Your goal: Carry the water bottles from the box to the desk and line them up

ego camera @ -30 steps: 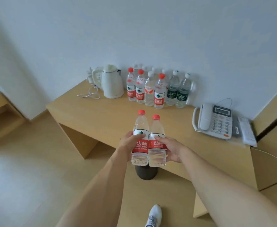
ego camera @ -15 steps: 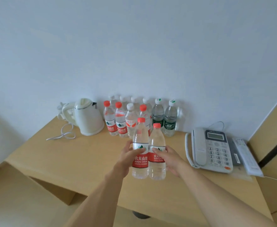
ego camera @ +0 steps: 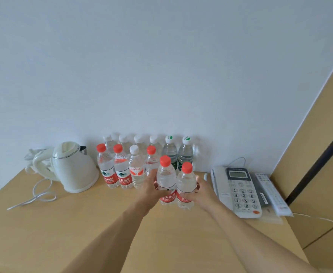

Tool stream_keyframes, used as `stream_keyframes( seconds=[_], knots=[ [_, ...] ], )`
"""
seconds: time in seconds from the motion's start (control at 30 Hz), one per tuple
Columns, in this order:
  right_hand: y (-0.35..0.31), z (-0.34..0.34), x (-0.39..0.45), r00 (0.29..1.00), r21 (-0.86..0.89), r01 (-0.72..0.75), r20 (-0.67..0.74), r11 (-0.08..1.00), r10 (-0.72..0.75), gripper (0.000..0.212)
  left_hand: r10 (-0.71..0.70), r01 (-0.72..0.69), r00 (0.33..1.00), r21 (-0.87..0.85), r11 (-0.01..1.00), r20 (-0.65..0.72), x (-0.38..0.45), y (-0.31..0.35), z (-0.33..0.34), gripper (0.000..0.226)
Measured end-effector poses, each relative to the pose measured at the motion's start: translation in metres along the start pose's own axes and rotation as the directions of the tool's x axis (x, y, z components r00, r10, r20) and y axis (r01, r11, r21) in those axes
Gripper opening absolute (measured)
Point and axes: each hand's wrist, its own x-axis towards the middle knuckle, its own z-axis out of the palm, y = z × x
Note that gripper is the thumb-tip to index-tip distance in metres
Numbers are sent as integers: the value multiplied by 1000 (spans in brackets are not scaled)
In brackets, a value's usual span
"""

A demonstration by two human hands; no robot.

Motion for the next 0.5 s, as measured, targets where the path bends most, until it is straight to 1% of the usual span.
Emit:
stream_keyframes(
  seconds=[0.1,0.23,0.33,0.4,0.5],
  knots=[
    [4,4,5,996,-53,11,-84,999,-16,67,32,-31,999,97,995,-16,6,-5,-1,66],
    [7,11,10,992,-97,-13,-128,995,1,57,56,-56,998,186,981,7,16,-14,-3,66],
    [14,16,10,988,-113,-33,-152,993,15,57,44,-52,998,176,983,49,19,-24,-1,70],
    [19,18,10,985,-93,-50,-170,994,33,57,33,-46,997,183,982,73,17,-28,1,73],
    [23,20,10,978,-54,-65,-200,996,53,56,31,-46,996,198,979,80,17,-32,3,71]
  ],
)
